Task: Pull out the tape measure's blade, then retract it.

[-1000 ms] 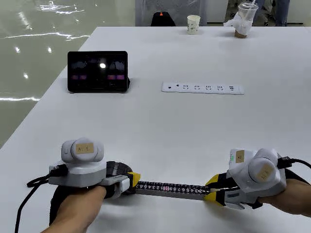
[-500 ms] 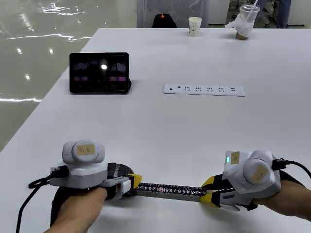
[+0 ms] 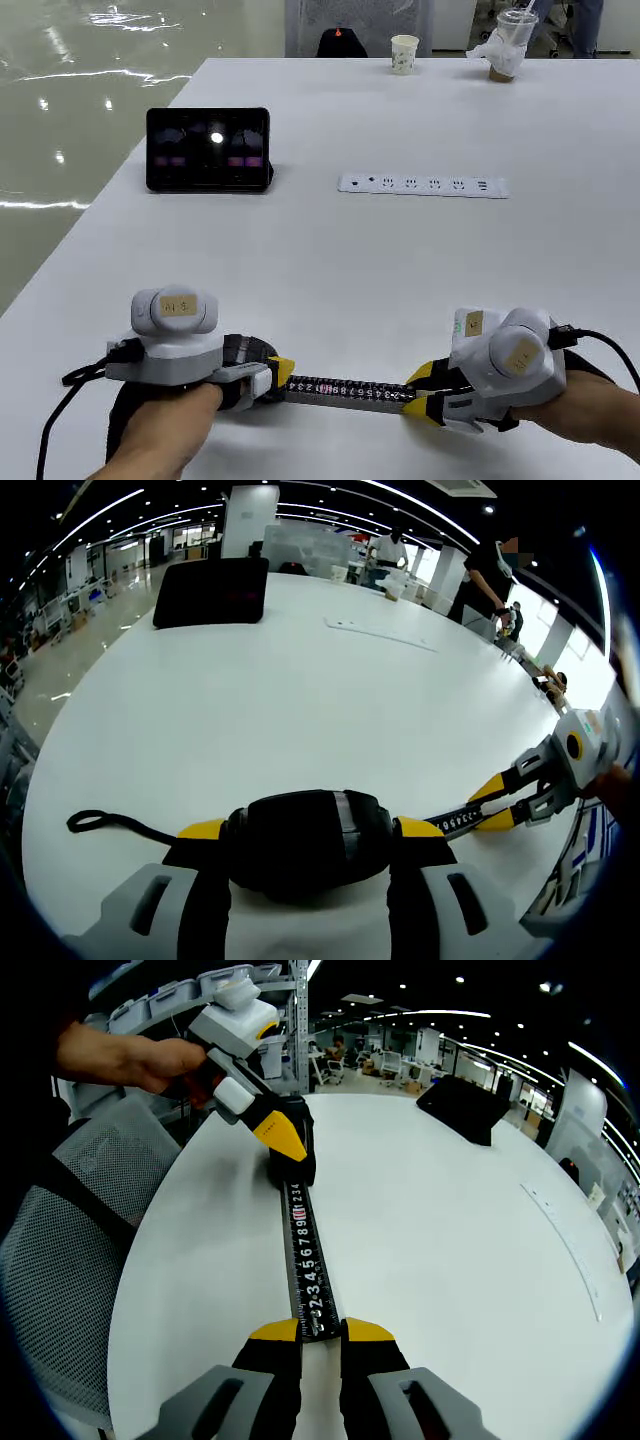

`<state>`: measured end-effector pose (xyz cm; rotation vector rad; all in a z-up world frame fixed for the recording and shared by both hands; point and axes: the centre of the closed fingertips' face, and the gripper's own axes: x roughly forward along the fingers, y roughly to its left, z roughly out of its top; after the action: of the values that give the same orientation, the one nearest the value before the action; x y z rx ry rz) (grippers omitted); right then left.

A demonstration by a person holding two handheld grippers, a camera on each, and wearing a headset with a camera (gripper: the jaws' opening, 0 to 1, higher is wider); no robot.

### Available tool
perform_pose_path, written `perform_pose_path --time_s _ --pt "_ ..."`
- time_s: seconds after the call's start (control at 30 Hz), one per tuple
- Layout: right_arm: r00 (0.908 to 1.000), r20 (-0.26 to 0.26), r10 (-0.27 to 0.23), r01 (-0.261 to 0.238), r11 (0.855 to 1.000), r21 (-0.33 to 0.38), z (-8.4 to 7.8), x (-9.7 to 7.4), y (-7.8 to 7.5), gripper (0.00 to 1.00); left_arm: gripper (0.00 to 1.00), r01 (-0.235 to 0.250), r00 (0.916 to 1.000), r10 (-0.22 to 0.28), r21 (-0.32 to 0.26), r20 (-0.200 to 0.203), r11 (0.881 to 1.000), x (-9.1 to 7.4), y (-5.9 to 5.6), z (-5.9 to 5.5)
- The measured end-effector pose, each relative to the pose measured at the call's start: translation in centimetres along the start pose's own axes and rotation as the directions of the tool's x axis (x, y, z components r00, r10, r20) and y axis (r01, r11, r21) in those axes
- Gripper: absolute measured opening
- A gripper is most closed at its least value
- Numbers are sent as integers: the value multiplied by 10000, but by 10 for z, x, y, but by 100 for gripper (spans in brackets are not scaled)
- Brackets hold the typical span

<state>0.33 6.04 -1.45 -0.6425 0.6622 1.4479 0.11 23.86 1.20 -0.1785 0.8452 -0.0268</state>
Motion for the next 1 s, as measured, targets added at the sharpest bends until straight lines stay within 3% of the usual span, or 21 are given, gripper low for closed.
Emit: perform_pose_path --time_s 1.0 --pt "9998 165 125 -126 9999 52 15 13 2 11 59 136 9999 -137 -108 -61 9998 1 0 -2"
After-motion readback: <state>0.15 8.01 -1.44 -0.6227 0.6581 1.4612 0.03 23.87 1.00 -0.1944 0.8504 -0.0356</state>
